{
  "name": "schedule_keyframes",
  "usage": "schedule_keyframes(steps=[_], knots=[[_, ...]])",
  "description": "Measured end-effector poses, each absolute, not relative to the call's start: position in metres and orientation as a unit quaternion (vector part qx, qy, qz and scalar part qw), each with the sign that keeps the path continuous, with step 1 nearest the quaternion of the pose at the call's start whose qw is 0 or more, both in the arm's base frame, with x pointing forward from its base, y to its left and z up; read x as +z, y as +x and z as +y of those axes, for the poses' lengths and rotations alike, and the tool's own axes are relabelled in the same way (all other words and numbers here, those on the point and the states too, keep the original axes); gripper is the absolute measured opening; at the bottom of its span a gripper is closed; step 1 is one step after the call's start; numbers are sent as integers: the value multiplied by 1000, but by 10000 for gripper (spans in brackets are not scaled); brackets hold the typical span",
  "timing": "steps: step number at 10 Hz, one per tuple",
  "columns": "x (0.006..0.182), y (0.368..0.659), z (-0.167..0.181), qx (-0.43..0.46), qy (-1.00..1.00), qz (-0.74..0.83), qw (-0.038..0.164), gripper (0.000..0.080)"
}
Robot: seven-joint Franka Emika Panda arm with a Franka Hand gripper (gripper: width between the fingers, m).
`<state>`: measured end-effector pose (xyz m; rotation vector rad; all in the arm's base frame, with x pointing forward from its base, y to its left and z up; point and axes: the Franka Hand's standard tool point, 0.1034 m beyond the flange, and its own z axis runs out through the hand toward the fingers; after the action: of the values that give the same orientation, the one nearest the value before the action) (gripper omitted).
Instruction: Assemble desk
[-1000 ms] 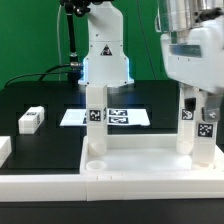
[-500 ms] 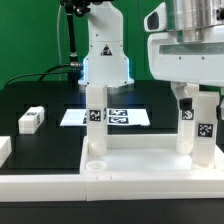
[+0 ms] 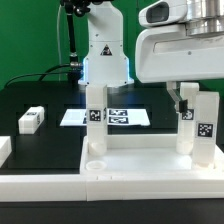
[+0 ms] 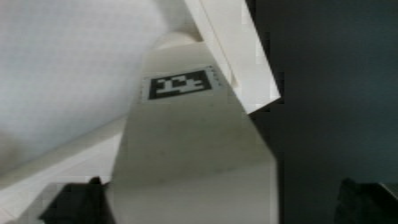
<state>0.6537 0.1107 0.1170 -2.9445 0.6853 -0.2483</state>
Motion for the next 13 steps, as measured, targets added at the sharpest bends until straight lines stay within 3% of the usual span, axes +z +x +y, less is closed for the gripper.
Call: schedule_keyframes(steps=[2, 3, 4, 7, 11, 13], knots=[[117, 654, 110, -81, -967, 237, 55, 422], [117, 653, 109, -79, -958, 268, 56, 422], [116, 654, 105, -77, -948, 303, 56, 311], [115, 653, 97, -67, -900, 427, 63, 310], [113, 646, 88, -24, -753, 650, 98, 310], [113, 642, 88, -7, -677, 729, 105, 310]])
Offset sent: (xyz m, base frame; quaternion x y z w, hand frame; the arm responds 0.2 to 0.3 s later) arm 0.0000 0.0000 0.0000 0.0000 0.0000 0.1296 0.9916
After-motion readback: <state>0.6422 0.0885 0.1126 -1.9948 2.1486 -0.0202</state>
